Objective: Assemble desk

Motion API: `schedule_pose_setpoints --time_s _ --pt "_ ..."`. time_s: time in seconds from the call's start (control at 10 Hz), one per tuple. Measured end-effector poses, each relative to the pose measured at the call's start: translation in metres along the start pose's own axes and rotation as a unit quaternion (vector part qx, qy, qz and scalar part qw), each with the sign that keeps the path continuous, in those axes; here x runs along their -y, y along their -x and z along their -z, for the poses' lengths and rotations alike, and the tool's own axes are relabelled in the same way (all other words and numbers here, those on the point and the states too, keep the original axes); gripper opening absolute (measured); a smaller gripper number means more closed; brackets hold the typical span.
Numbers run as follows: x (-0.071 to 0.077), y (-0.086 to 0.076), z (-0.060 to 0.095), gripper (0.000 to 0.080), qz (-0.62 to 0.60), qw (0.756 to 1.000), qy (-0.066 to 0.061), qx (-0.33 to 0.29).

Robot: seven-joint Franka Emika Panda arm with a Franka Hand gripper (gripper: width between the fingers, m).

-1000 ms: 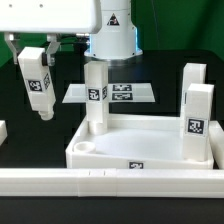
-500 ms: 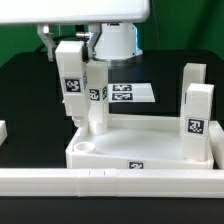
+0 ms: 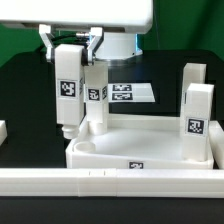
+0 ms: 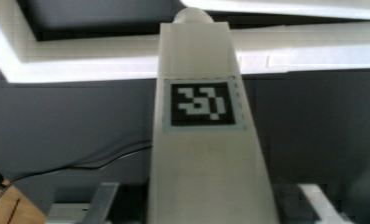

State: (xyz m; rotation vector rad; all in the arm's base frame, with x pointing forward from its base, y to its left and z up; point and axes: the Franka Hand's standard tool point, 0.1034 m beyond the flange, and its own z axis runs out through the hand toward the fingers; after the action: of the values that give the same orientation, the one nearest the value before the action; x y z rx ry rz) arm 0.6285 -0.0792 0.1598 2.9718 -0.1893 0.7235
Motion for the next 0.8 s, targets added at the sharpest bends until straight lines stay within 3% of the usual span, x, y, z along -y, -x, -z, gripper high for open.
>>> schedule_pose_setpoints --time_s 0.4,0.8 --pt "0.0098 0.0048 -0.0029 0.0290 0.000 1.000 -0.006 0.006" --pt "0.0079 0.0073 -0.0040 0.0290 0.001 1.000 -0.003 0.003"
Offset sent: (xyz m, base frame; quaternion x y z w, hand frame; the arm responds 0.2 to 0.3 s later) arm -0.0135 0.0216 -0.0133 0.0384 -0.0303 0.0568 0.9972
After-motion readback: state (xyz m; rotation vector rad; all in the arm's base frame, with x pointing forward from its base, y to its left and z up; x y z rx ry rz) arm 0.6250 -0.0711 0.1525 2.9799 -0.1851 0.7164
